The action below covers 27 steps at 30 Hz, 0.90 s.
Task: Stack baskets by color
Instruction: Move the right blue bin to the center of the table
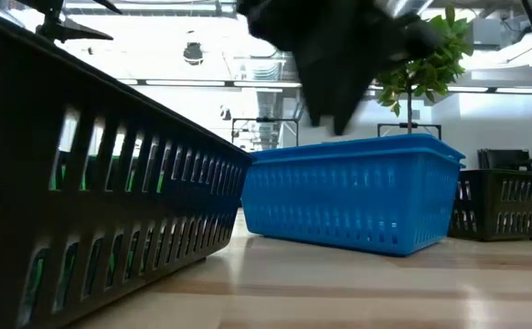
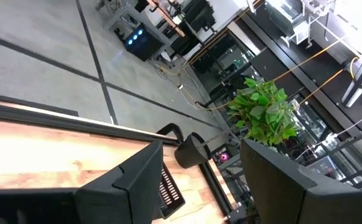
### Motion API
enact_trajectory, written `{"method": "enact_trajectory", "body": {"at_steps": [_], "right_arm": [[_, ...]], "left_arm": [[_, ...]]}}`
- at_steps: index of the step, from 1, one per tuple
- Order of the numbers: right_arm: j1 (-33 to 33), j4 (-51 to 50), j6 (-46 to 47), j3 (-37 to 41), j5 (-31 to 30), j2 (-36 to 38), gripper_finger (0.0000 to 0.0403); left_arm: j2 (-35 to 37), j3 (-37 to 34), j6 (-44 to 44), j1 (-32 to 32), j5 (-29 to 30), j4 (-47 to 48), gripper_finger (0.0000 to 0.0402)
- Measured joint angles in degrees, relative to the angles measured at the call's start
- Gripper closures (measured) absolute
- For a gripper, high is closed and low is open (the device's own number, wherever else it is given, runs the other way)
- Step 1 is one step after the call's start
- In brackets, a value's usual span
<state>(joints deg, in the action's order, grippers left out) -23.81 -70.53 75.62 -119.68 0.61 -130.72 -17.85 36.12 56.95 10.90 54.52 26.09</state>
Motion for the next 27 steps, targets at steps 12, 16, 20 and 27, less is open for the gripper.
{"method": "enact_trajectory", "body": {"at_steps": [12, 16, 20, 27], "right_arm": [[-4.3, 0.3, 4.4, 0.0, 13.7, 2.8, 0.0292], [-5.7, -2.2, 5.4, 0.5, 14.6, 1.4, 0.0292], [-4.9, -2.5, 5.8, 2.8, 13.8, 0.4, 0.0292], [-1.5, -0.8, 2.0, 4.6, 11.8, -1.7, 0.0292]], "left_arm": [[0.0, 0.0, -0.4, 0.0, 0.1, 0.2, 0.0198], [0.0, 0.0, -0.5, 0.0, 0.1, 0.1, 0.0198], [0.0, 0.0, -0.5, 0.0, 0.7, 0.1, 0.0198], [0.0, 0.0, -0.5, 0.0, 1.0, -0.1, 0.0198]]}}
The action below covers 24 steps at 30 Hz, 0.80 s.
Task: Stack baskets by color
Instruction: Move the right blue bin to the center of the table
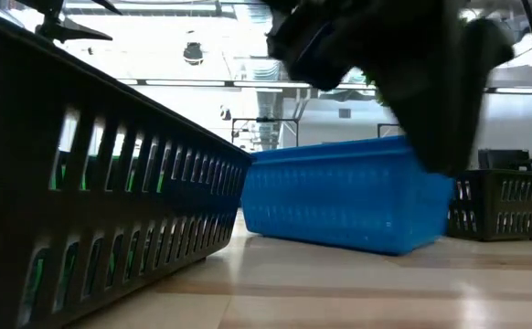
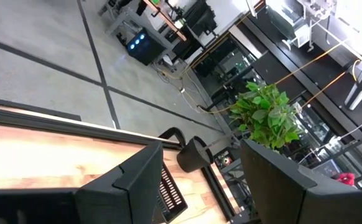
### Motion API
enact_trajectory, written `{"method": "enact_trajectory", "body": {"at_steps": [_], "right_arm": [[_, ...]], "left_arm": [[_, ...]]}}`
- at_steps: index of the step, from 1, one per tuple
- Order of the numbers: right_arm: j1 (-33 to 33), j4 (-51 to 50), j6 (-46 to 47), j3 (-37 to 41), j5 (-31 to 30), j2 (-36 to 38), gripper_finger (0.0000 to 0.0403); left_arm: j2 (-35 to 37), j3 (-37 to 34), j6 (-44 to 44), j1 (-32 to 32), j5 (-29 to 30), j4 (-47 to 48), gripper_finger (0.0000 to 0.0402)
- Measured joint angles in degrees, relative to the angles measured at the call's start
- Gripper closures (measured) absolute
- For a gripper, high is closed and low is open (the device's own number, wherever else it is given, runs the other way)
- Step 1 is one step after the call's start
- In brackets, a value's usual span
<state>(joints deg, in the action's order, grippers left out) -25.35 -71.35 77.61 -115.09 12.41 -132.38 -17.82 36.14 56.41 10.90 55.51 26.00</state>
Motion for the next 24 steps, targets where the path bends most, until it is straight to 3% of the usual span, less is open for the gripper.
{"method": "enact_trajectory", "body": {"at_steps": [11, 24], "right_arm": [[7.9, 2.2, -10.7, 0.0, -2.4, 0.0, 0.0292], [16.0, 14.4, -19.6, -1.0, -3.4, 0.0, 0.0292]], "left_arm": [[0.0, 0.0, -1.3, 0.0, -0.2, 0.1, 0.0198], [0.0, 0.0, -1.4, 0.0, -0.1, 0.1, 0.0198]]}}
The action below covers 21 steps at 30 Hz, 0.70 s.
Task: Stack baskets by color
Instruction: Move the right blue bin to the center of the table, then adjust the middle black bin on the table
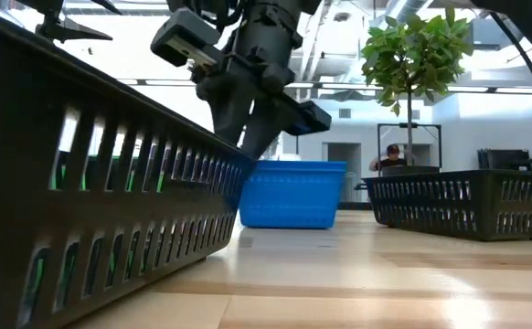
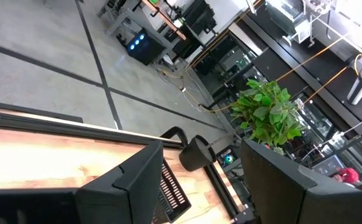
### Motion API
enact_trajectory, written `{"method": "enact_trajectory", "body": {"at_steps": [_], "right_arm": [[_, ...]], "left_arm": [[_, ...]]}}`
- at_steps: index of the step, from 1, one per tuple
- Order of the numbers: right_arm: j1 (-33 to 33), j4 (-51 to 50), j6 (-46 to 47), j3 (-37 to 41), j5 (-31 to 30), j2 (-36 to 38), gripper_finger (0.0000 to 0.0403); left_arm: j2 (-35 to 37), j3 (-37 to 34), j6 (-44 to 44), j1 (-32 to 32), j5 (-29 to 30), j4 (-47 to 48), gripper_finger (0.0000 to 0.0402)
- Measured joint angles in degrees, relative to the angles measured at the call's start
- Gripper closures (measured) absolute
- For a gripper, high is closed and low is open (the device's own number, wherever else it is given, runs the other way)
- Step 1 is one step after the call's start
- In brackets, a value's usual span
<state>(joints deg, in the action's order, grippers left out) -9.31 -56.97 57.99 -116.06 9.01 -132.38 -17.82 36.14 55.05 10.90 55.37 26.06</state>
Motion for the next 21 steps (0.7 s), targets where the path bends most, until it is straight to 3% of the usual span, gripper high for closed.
{"method": "enact_trajectory", "body": {"at_steps": [6, 11, 14, 21], "right_arm": [[0.7, -5.6, -5.1, -8.0, 3.0, 0.0, 0.0292], [-1.0, -22.4, -3.2, -16.5, 1.9, 0.2, 0.0293], [-3.3, -32.6, 1.2, -17.4, 2.1, 0.2, 0.0296], [-10.4, -33.1, 10.7, -15.2, 5.4, 0.0, 0.0307]], "left_arm": [[0.0, 0.0, 0.0, 0.0, 0.1, 0.0, 0.0198], [0.0, 0.0, 0.0, 0.0, 0.4, 0.0, 0.0198], [0.0, 0.0, -0.4, 0.0, 0.5, 0.0, 0.0198], [0.0, 0.0, -0.9, 0.0, 0.6, 0.0, 0.0198]]}}
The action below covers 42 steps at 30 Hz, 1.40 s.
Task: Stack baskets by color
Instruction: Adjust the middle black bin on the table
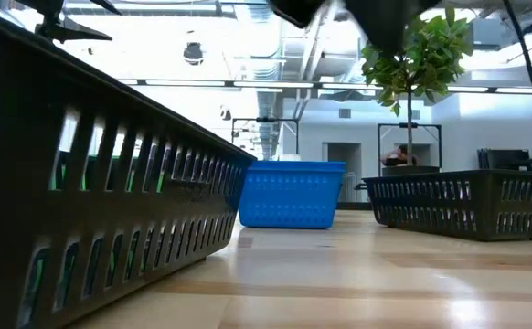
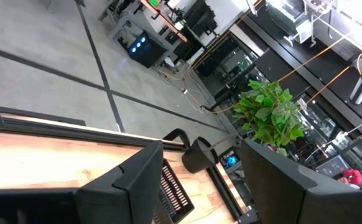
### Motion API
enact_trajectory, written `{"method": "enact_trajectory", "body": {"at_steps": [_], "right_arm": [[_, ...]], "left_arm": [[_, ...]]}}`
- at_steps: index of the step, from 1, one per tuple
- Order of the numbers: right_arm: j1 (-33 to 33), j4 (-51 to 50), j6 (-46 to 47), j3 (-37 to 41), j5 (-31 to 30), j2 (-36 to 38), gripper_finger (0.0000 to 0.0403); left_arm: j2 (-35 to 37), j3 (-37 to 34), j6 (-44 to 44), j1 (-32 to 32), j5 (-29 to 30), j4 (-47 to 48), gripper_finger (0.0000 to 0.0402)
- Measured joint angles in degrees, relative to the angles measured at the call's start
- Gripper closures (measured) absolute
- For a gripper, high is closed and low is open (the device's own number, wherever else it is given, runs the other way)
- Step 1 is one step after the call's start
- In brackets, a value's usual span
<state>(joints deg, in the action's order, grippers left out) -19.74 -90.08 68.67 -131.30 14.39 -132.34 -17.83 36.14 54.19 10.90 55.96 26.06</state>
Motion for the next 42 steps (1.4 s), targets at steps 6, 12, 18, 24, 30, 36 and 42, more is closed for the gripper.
{"method": "enact_trajectory", "body": {"at_steps": [6, 12, 18, 24, 30, 36, 42], "right_arm": [[-4.9, -0.1, 10.0, 2.9, 1.2, -0.4, 0.0321], [-7.7, 0.1, 13.8, 3.3, 0.1, -0.1, 0.0329], [-8.6, 0.3, 17.2, 6.1, -12.3, 8.2, 0.0329], [-8.3, 0.2, 24.6, 26.7, -19.9, 26.0, 0.0329], [-10.3, 17.8, 38.5, 50.2, -17.6, 40.7, 0.0329], [-11.4, 28.3, 40.8, 60.4, -14.9, 42.2, 0.0329], [-10.2, 29.3, 40.4, 61.3, -14.3, 42.0, 0.0329]], "left_arm": [[0.0, 0.0, 0.0, 0.0, 0.2, 0.0, 0.0198], [0.0, 0.0, -0.1, 0.0, 0.2, 0.0, 0.0198], [0.0, 0.0, -0.1, 0.0, 0.2, 0.0, 0.0198], [0.0, 0.0, -0.1, 0.0, 0.2, 0.0, 0.0198], [0.0, 0.0, 0.1, 0.0, 0.2, 0.0, 0.0198], [0.0, 0.0, 0.5, 0.0, 0.2, 0.0, 0.0198], [0.0, 0.0, 0.5, 0.0, 0.3, 0.0, 0.0198]]}}
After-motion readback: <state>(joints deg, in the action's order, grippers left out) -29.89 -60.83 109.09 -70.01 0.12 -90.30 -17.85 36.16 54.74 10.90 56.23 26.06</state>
